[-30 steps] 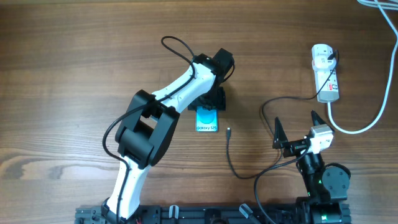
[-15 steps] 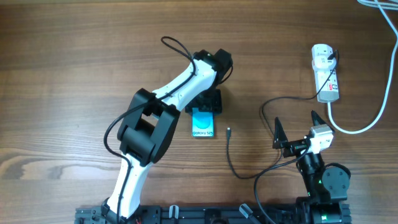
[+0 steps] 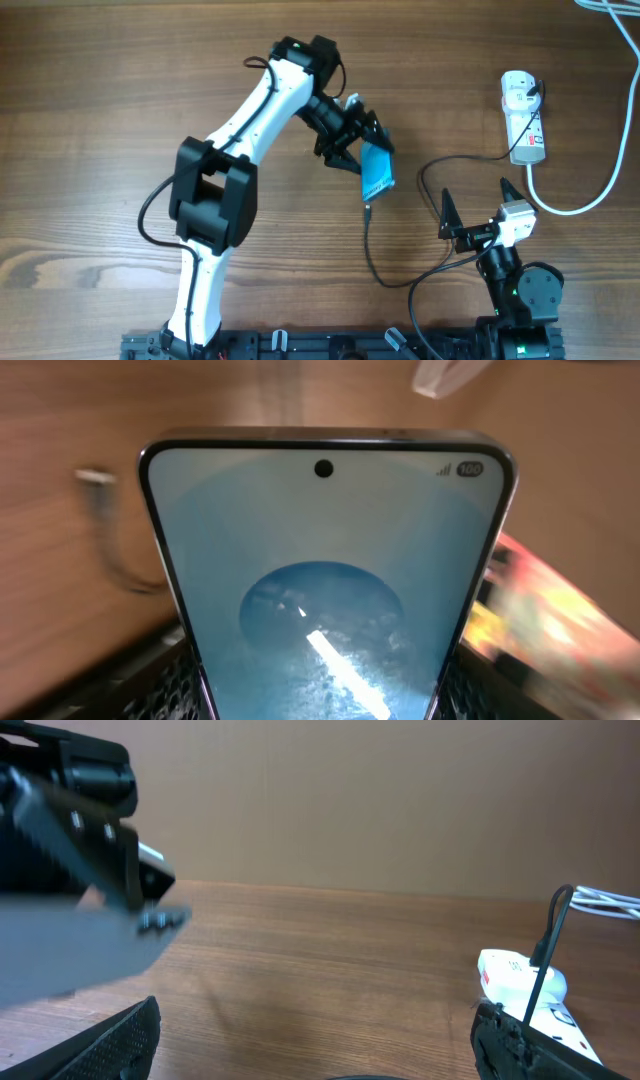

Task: Plug charger to phone and switch on socket
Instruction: 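Lift the phone with the left gripper and tilt it upright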

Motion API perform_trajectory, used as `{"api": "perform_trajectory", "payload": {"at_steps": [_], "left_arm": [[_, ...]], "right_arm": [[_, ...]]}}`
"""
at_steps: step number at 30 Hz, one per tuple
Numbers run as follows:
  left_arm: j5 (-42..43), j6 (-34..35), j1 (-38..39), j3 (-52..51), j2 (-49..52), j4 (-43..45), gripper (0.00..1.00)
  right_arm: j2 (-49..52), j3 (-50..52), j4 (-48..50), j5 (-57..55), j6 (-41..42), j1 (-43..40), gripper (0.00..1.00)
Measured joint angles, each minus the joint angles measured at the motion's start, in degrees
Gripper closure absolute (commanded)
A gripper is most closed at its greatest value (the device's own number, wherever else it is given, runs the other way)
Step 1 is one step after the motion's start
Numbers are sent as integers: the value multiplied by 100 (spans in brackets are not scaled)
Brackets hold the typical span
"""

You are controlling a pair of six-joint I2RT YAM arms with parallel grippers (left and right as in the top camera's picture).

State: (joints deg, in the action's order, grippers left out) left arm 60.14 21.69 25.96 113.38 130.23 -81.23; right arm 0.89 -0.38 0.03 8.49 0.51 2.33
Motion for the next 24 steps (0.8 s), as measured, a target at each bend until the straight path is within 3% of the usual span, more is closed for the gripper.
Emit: {"api": "perform_trajectory", "payload": {"at_steps": [3, 9, 14, 24], "left_arm": [[1182, -46, -177, 0, 0, -46, 36], [2339, -55, -341, 0, 0, -72, 36], [2649, 186, -564, 9, 0, -601, 36], [2699, 264, -1211, 9, 0, -647, 36]], "right_arm": [[0, 0, 0, 0, 0, 0, 0], [0, 0, 0, 0, 0, 0, 0], [0, 0, 0, 0, 0, 0, 0], [0, 0, 2, 0, 0, 0, 0]]}}
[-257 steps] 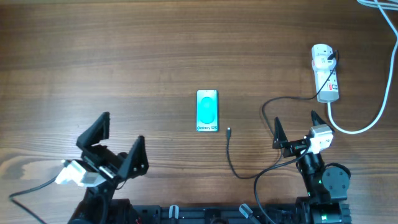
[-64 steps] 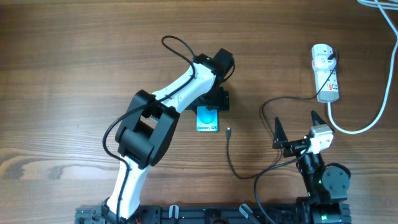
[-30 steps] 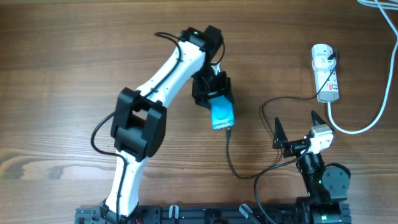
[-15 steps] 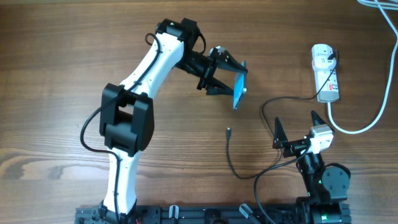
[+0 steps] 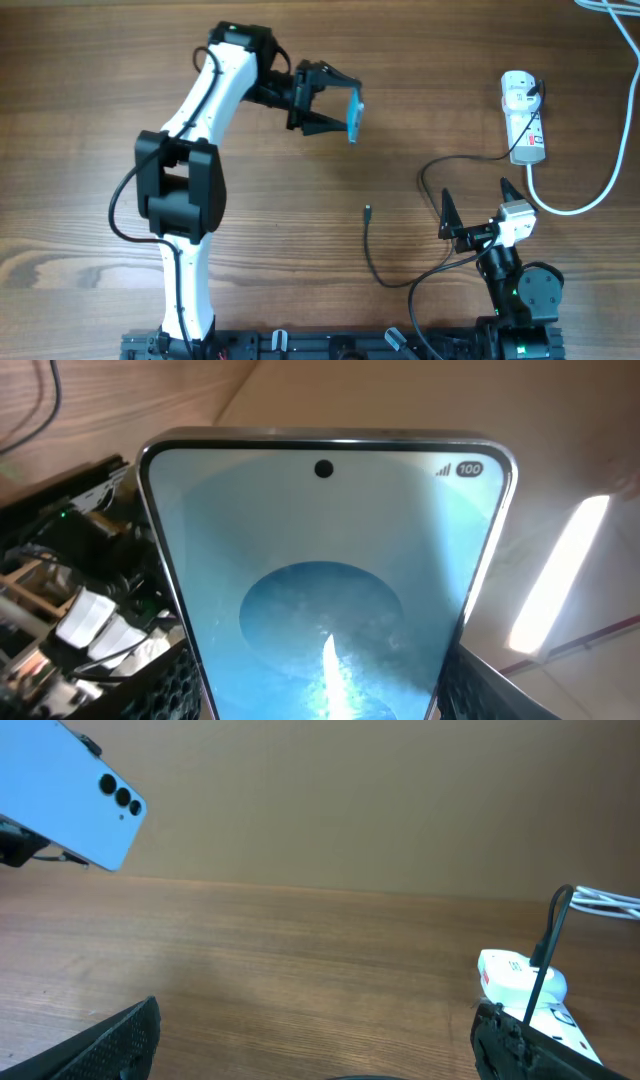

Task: Plug charger to phone and switch on socket
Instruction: 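Lift the phone with the left gripper and tilt it upright, then move the right gripper toward the phone held by the left gripper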

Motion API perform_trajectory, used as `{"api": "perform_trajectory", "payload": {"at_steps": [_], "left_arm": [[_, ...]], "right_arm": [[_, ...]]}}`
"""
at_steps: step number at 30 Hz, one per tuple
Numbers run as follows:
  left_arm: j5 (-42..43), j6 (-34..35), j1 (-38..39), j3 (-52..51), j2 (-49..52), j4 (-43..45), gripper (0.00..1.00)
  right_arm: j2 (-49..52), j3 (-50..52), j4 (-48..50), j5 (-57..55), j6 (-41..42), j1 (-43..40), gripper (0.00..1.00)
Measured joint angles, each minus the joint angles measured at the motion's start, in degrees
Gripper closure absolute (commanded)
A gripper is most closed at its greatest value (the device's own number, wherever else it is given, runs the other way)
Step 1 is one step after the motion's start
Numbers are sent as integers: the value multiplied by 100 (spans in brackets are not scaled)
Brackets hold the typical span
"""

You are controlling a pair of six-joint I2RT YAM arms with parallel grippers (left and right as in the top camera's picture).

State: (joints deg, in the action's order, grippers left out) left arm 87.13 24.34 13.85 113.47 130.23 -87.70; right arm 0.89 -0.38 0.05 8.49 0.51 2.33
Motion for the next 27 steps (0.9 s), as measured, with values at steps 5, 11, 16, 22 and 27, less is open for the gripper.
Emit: {"api": "perform_trajectory", "payload": {"at_steps": [5, 11, 16, 22, 27], "left_arm": [[0, -2, -192, 0, 0, 0, 36], [0, -2, -289, 0, 0, 0, 36], [2, -2, -492, 0, 0, 0, 36], [2, -2, -496, 0, 0, 2, 35], [2, -2, -496, 0, 0, -63, 35]], "right_arm": [[0, 0, -2, 0, 0, 0, 0], [0, 0, -2, 0, 0, 0, 0], [0, 0, 105, 531, 1049, 0, 0], [0, 0, 341, 896, 4356, 0, 0], [20, -168, 1342, 1550, 5635, 0, 1]]}}
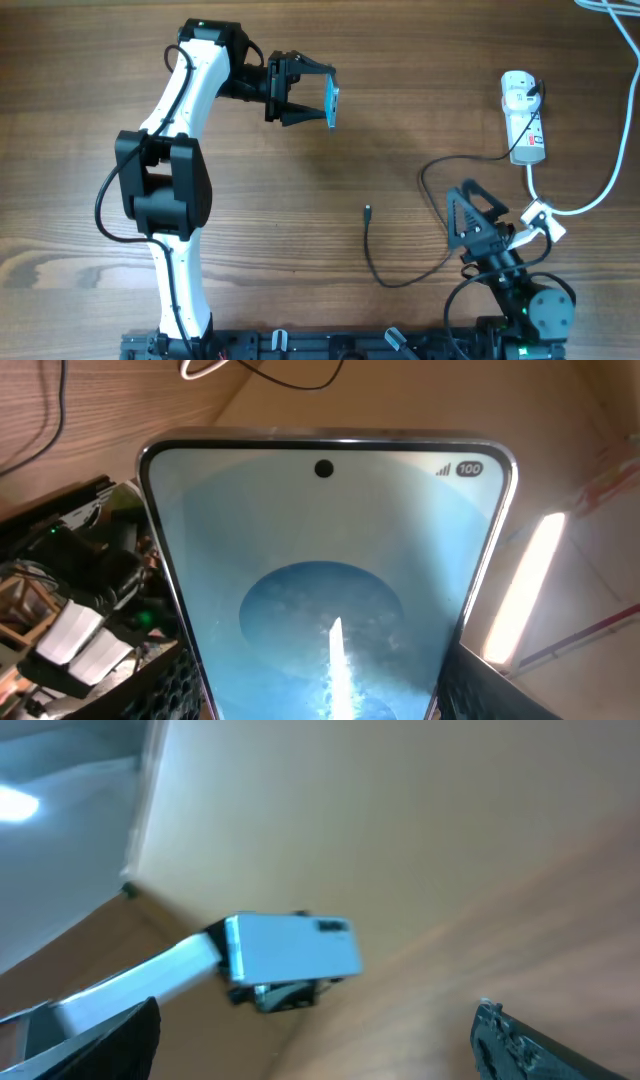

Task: Plug charger to phone and switch on socket
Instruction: 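Move the right gripper toward the phone held by the left gripper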

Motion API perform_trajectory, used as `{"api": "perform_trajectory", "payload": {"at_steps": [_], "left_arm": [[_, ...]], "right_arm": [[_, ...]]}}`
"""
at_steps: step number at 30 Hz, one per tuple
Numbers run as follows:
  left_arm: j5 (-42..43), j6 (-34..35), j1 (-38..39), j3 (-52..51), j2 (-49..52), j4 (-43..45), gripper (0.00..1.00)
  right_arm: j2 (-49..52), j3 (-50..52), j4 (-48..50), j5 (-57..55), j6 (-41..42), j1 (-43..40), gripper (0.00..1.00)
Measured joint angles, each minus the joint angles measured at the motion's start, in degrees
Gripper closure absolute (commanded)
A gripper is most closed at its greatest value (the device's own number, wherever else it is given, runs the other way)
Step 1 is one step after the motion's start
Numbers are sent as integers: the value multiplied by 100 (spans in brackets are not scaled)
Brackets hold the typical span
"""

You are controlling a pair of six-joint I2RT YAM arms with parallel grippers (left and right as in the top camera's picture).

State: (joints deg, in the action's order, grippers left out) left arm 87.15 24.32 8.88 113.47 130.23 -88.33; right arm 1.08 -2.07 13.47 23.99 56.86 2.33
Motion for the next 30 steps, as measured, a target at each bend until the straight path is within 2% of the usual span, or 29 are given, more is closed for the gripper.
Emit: {"api": "perform_trajectory", "payload": {"at_steps": [1, 4, 5, 8, 12, 16, 19, 21, 22, 25, 27, 30], "left_arm": [[0, 4, 0, 0, 0, -72, 35], [2, 2, 17, 2, 0, -337, 35], [7, 0, 22, 2, 0, -417, 35], [26, 0, 83, 2, 0, -535, 35], [44, 0, 170, 2, 0, -570, 35], [42, 0, 195, 2, 0, -579, 35], [44, 0, 195, 2, 0, -579, 35], [44, 0, 195, 2, 0, -579, 35], [44, 0, 195, 2, 0, -581, 35], [46, 0, 195, 2, 0, -575, 35], [46, 0, 195, 2, 0, -584, 35], [46, 0, 195, 2, 0, -579, 35]], "right_arm": [[26, -142, -160, 68, -109, 0, 1], [472, -1333, -2238, 26, -929, 4, 1], [769, -1805, -3021, -164, -1222, 7, 1], [1862, -2997, -4448, -695, -1939, 11, 0], [3143, -3773, -4850, -651, -2291, 11, 0], [4046, -3814, -4607, 627, -2601, 24, 1], [4496, -3974, -5254, 881, -3084, 236, 1], [4815, -4393, -5949, 575, -3475, 614, 0], [5007, -4767, -6540, 262, -3563, 839, 0], [5661, -5960, -7379, -522, -3777, 1593, 0], [5949, -6422, -7403, -831, -3816, 1971, 0], [6229, -6529, -7348, -1010, -3648, 2212, 0]]}}
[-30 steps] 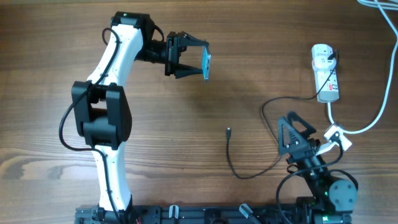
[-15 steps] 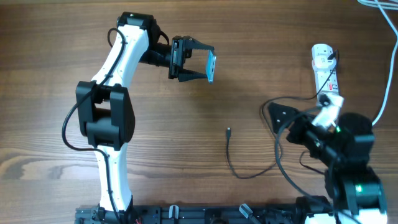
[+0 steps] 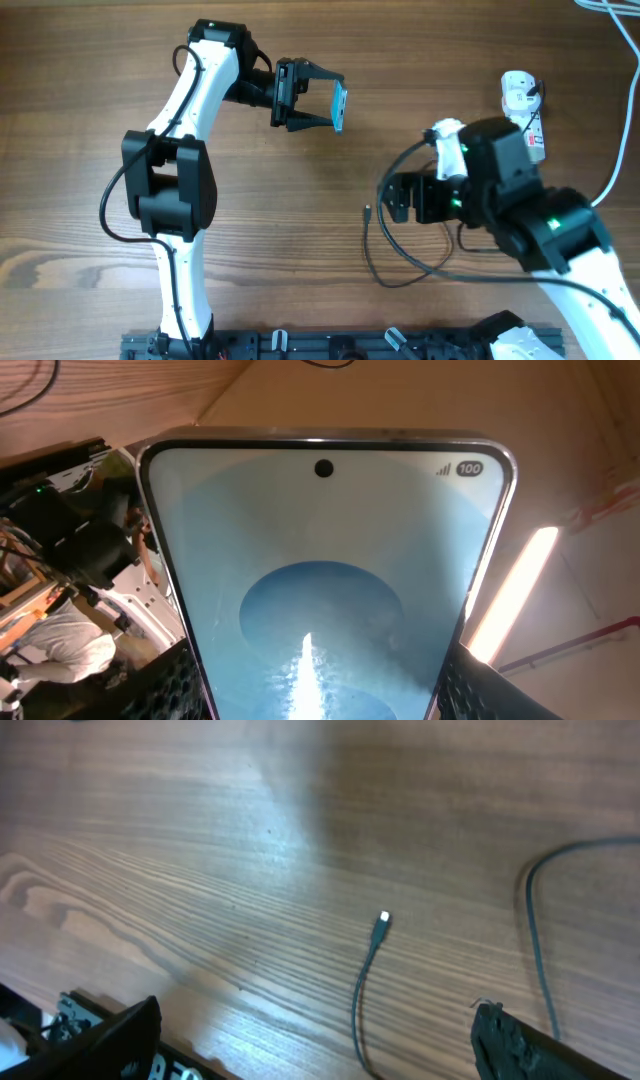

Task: Plug charger to phone and switch on socket
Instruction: 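Move the right gripper toward the phone held by the left gripper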

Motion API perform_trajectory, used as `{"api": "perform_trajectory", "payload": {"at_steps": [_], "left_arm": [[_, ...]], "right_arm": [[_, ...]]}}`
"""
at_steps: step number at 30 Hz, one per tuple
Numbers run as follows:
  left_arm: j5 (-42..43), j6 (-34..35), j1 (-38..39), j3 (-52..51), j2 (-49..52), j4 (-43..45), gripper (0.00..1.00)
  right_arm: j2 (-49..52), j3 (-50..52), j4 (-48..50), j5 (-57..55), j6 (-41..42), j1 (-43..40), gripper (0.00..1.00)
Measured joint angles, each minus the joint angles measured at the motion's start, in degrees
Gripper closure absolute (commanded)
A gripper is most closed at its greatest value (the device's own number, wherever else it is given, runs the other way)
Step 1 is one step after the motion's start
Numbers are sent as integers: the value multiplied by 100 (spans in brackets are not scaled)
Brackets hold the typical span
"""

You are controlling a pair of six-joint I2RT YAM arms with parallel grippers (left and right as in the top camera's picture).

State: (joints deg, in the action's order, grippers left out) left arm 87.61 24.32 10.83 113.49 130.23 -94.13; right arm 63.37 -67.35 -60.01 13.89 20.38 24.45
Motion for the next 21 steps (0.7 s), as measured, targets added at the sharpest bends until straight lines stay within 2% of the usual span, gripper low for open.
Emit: {"api": "perform_trajectory", "payload": {"at_steps": [6, 9, 13, 17, 21], "left_arm": [[0, 0, 0, 0, 0, 0, 35], [0, 0, 0, 0, 0, 0, 35], [0, 0, 0, 0, 0, 2, 35], [-2, 0, 0, 0, 0, 7, 36], [-2, 0, 0, 0, 0, 7, 35]], "right_arm": [[894, 0, 90, 356, 579, 7, 0], [1292, 0, -37, 739, 479, 7, 0], [1338, -94, -271, 1075, 308, 7, 1], [1300, -898, -1272, 656, 299, 236, 1], [1270, -2055, -1421, 35, 487, 1012, 1]]}}
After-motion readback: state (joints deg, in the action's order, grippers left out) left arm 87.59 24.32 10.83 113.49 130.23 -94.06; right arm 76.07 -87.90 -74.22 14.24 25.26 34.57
